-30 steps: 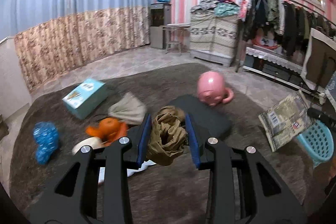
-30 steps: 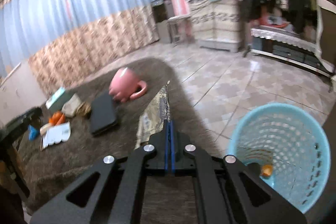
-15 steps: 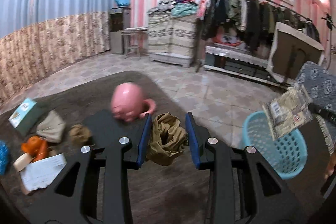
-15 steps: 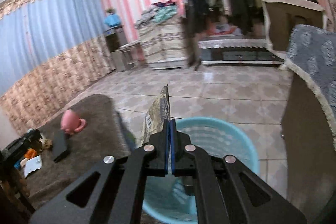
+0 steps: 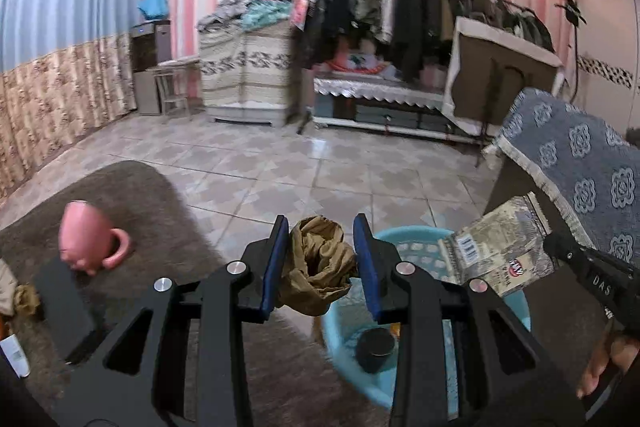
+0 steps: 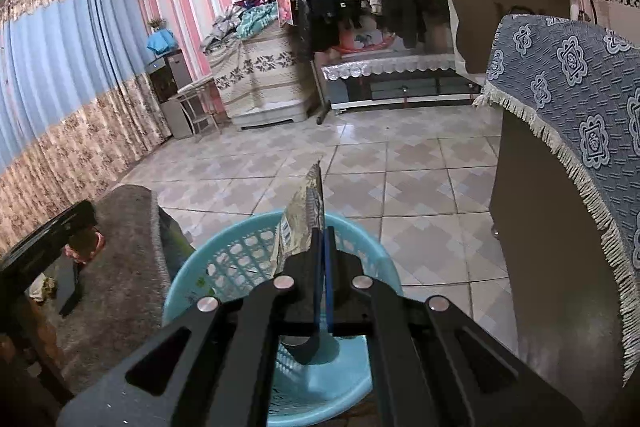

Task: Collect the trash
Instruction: 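Carry both items to the basket and open the left gripper to drop the brown bag, then open the right gripper to drop the snack wrapper into the basket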

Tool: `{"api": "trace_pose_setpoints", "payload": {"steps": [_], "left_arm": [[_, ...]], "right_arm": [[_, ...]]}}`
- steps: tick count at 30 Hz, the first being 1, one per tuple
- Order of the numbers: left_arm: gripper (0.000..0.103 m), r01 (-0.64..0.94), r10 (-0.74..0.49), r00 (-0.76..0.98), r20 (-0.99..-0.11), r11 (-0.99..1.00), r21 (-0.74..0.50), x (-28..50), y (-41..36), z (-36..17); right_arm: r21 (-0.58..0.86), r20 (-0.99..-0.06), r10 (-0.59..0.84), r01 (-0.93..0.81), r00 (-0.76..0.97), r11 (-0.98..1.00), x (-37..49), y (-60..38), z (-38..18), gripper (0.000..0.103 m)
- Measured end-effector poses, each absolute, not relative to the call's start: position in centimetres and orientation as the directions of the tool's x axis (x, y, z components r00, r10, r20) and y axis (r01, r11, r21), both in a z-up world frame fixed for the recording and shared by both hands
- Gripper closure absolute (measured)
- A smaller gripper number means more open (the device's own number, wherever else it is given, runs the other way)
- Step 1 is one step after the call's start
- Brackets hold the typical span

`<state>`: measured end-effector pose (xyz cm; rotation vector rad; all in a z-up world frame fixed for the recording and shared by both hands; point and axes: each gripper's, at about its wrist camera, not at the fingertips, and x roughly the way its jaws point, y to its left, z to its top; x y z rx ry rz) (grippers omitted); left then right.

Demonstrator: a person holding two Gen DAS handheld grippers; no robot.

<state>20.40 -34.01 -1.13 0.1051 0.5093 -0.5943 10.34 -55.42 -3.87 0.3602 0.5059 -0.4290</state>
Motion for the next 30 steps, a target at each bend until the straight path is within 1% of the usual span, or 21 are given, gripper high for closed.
{"api": "trace_pose_setpoints", "payload": {"steps": [3, 6, 11, 13, 14, 16, 18, 21, 25, 30], "left_arm": [[0.071, 0.583, -0.519, 0.7, -0.49, 0.812, -0.028, 20.8, -36.7, -1.6], [0.07, 0.599, -0.532, 0.682, -0.502, 0.8, -0.034, 21.2, -38.8, -2.2], [0.063, 0.627, -0.561, 0.65, -0.513, 0.777, -0.056, 21.5, -40.9, -3.4], [0.051, 0.634, -0.556, 0.64, -0.53, 0.772, -0.045, 21.6, -41.4, -4.2], [0.048, 0.631, -0.548, 0.642, -0.536, 0.775, -0.036, 21.7, -41.4, -4.5], [0.036, 0.623, -0.529, 0.647, -0.549, 0.782, -0.019, 22.0, -41.2, -4.8], [0.03, 0.605, -0.503, 0.663, -0.554, 0.796, 0.001, 22.4, -40.6, -4.8], [0.017, 0.573, -0.474, 0.7, -0.535, 0.819, 0.025, 22.5, -38.9, -4.2], [0.009, 0.529, -0.439, 0.746, -0.5, 0.848, 0.045, 22.4, -36.2, -3.0], [0.008, 0.495, -0.423, 0.773, -0.472, 0.868, 0.034, 22.8, -33.9, -1.7]], "right_arm": [[0.21, -0.552, -0.317, 0.496, 0.771, 0.842, 10.5, -55.8, -4.3, 0.101], [0.217, -0.558, -0.331, 0.518, 0.761, 0.827, 9.9, -56.3, -4.6, 0.101], [0.228, -0.57, -0.342, 0.543, 0.747, 0.808, 9.7, -57.3, -5.1, 0.101], [0.215, -0.578, -0.348, 0.549, 0.738, 0.808, 9.8, -57.1, -5.2, 0.101], [0.211, -0.579, -0.349, 0.549, 0.736, 0.808, 9.9, -57.1, -5.1, 0.101], [0.206, -0.582, -0.353, 0.553, 0.732, 0.807, 10.0, -57.0, -5.2, 0.101], [0.203, -0.584, -0.355, 0.555, 0.73, 0.806, 10.2, -56.9, -5.1, 0.101], [0.192, -0.588, -0.361, 0.559, 0.724, 0.807, 10.4, -56.5, -5.1, 0.101], [0.172, -0.6, -0.361, 0.555, 0.714, 0.814, 11.4, -55.6, -5.3, 0.101], [0.155, -0.616, -0.354, 0.549, 0.704, 0.821, 12.9, -54.3, -5.9, 0.1]]}}
